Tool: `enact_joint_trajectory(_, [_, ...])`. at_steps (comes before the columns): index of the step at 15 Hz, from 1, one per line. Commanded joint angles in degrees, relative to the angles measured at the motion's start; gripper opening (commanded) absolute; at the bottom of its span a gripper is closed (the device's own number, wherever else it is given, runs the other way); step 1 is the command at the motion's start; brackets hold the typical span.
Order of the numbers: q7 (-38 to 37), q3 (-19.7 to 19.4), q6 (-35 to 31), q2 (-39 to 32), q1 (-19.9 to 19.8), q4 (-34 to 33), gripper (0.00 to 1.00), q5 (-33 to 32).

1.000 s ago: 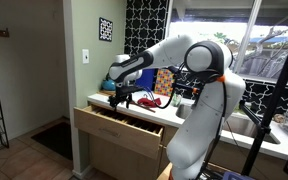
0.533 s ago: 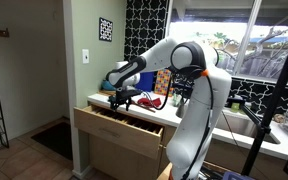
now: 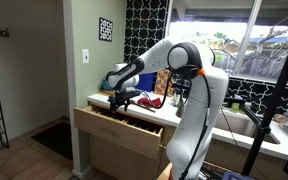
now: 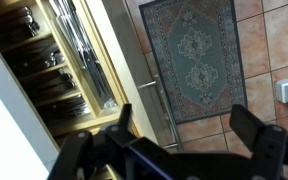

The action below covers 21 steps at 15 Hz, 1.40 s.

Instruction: Open the far left top drawer fully, pick up the silver spoon from the kitchen counter and put it in the top third cutlery slot from the left in the drawer

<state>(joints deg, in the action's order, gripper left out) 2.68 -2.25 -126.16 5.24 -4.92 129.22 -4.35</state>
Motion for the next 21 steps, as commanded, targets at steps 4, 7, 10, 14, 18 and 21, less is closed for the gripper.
enact_joint_trajectory(4, [9.58,-1.53,-8.43,-6.59,0.09,-0.8,1.0,-0.82])
enact_joint_trajectory(7, [12.74,-1.65,-11.31,-9.45,-0.08,-1.4,1.0,-0.51])
enact_joint_trajectory(10, [16.95,-1.42,-13.97,-11.75,-0.42,-1.66,1.0,1.5])
enact_joint_trajectory(14, [19.93,-1.0,-14.65,-14.71,-0.65,-3.08,1.0,1.27])
enact_joint_trajectory(18, [22.32,-0.63,-14.81,-16.91,-0.89,-4.55,1.0,0.88])
enact_joint_trajectory(21, [24.0,-0.16,-14.37,-18.46,-1.02,-5.71,1.0,1.0])
